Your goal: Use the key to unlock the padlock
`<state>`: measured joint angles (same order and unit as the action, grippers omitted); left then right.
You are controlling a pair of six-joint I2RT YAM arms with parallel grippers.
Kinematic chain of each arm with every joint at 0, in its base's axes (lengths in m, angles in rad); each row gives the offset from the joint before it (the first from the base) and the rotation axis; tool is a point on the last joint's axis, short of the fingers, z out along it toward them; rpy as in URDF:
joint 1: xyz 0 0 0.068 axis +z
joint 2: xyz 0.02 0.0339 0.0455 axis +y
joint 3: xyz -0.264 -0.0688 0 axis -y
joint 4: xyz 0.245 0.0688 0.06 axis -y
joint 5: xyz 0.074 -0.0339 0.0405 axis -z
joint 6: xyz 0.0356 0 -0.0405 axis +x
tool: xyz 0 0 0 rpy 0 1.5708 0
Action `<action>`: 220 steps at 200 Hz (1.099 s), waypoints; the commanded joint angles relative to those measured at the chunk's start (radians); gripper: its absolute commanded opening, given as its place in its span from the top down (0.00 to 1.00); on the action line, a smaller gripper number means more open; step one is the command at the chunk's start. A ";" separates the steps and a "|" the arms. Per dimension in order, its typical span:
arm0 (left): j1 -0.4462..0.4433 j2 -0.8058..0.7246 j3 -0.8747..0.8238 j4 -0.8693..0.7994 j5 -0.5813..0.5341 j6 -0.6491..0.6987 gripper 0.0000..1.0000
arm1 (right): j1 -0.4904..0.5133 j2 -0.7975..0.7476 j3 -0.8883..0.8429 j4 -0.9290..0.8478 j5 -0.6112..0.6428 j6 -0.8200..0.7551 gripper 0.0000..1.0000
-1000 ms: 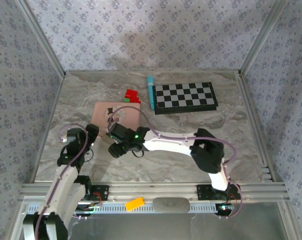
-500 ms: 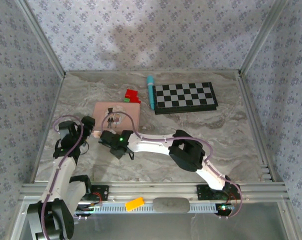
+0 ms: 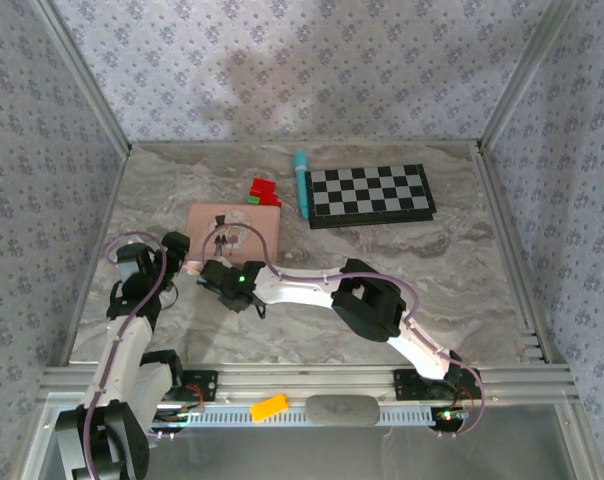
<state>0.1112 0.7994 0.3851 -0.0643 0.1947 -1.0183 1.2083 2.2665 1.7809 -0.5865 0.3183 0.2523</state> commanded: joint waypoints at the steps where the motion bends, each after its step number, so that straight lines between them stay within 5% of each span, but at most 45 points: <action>1: 0.006 -0.009 -0.009 0.034 0.014 0.001 0.08 | -0.013 0.028 -0.028 0.018 -0.015 0.026 0.71; 39: 0.008 -0.011 -0.003 0.045 0.018 0.006 0.07 | -0.022 -0.034 -0.101 0.069 -0.078 -0.030 0.86; 144: 0.004 -0.100 -0.027 -0.007 0.117 0.071 0.13 | -0.197 -0.201 -0.252 0.175 -0.495 -0.167 1.00; 187: -0.002 -0.236 -0.091 -0.086 0.100 0.037 0.13 | -0.124 -0.202 -0.227 0.144 -0.310 -0.108 0.60; 220: -0.002 -0.202 -0.074 -0.076 0.096 0.035 0.13 | -0.079 -0.131 -0.138 0.072 -0.140 -0.004 0.51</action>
<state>0.1112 0.5770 0.2928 -0.1349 0.2771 -0.9806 1.1011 2.0956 1.5673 -0.4473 0.0280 0.1570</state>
